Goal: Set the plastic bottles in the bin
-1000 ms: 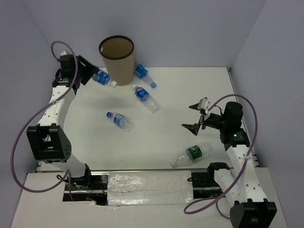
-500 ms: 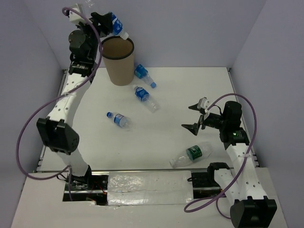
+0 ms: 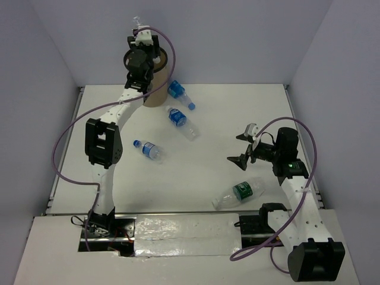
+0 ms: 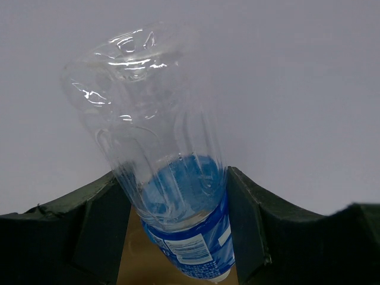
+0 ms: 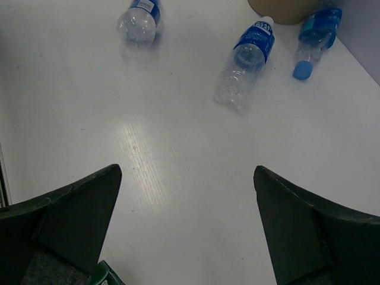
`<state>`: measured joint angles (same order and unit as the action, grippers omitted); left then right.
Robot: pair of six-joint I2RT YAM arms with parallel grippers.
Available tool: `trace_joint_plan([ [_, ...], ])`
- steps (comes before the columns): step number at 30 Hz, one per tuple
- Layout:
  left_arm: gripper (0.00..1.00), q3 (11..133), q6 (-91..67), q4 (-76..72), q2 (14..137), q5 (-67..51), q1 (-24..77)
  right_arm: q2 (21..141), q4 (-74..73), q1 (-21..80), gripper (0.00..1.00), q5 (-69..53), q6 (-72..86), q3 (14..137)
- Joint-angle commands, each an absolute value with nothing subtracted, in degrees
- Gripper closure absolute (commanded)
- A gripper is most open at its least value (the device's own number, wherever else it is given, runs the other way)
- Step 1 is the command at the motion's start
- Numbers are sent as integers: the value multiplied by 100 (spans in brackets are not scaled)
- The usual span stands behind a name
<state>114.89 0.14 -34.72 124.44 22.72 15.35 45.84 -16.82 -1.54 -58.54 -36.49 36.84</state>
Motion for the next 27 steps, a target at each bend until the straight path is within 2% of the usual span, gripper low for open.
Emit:
trace_joint_plan([
  [1, 92, 11445, 571, -4122, 12270, 2347, 1652, 4517, -1644, -193, 1, -5722, -3736, 3586],
  [2, 80, 11348, 597, -4105, 12261, 2381, 1678, 4535, -1626, -202, 0, -5713, -3727, 3569],
  [3, 59, 11199, 632, -4096, 12243, 2425, 1714, 4570, -1635, -202, 0, -5722, -3727, 3568],
  [5, 45, 11180, 773, -3780, 12243, 2619, 1775, 4597, -1749, -202, 0, -5713, -3761, 3603],
  [6, 25, 11214, 808, -3631, 12208, 2637, 1801, 4623, -1784, -202, 0, -5704, -3831, 3621],
  [8, 6, 11259, 984, -3280, 12138, 2619, 1880, 4632, -1837, -202, 0, -5643, -3902, 3621],
  [9, 1, 11267, 1071, -3191, 12025, 2576, 1907, 4684, -1863, -202, 1, -5643, -4033, 3630],
  [12, 1, 11434, 959, -2604, 11770, 2338, 1960, 4999, -2441, -193, 0, -5818, -4849, 3866],
  [13, 0, 11609, 897, -2175, 11699, 2286, 1977, 5097, -3148, -185, 0, -5984, -5287, 4085],
  [14, 0, 11697, 809, -1971, 11637, 2268, 1986, 5228, -3686, -185, 1, -6055, -5891, 4226],
  [15, 1, 11777, 617, -1751, 11498, 2224, 2004, 5508, -4187, -158, 0, -6064, -7368, 4462],
  [16, 1, 11864, 493, -1523, 11409, 2180, 2030, 5650, -5176, -97, 0, -5995, -8122, 4587],
  [18, 1, 12032, 91, -813, 11094, 1822, 2074, 5992, -5851, 297, 0, -5514, -9406, 4885],
  [24, 1, 11277, -1773, 191, 9898, -110, 2118, 5854, -6451, 1546, 0, -4072, -9299, 4993],
  [27, 1, 10716, -2714, 446, 9467, -508, 2127, 5652, -6696, 1880, 0, -3833, -8992, 4940],
])
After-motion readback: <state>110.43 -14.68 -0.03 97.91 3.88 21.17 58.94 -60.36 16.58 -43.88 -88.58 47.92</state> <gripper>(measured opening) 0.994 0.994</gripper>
